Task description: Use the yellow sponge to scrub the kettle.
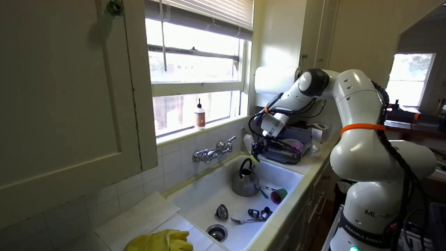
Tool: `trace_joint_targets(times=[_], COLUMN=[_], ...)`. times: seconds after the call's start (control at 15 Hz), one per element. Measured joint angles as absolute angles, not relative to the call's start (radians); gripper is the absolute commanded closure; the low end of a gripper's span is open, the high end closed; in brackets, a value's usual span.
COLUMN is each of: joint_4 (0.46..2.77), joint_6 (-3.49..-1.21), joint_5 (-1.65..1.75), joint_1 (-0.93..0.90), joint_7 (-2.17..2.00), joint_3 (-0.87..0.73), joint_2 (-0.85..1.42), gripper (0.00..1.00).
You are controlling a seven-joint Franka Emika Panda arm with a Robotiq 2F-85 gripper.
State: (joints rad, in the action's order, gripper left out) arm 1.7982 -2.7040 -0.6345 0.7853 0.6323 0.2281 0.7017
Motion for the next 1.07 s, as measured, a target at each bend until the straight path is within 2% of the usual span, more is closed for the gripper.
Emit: trace_joint_targets(times=[0.6, 1.07], joint_4=[1.774, 1.859], joint_6=[-2.706, -2.710], joint_5=[-0.635, -0.624], joint_1=[0.772, 0.727], joint_7=[0.656, 0.685], joint_3=[0.256, 0.238], joint_2=[0.718, 0.652], gripper=[0.96, 0.96])
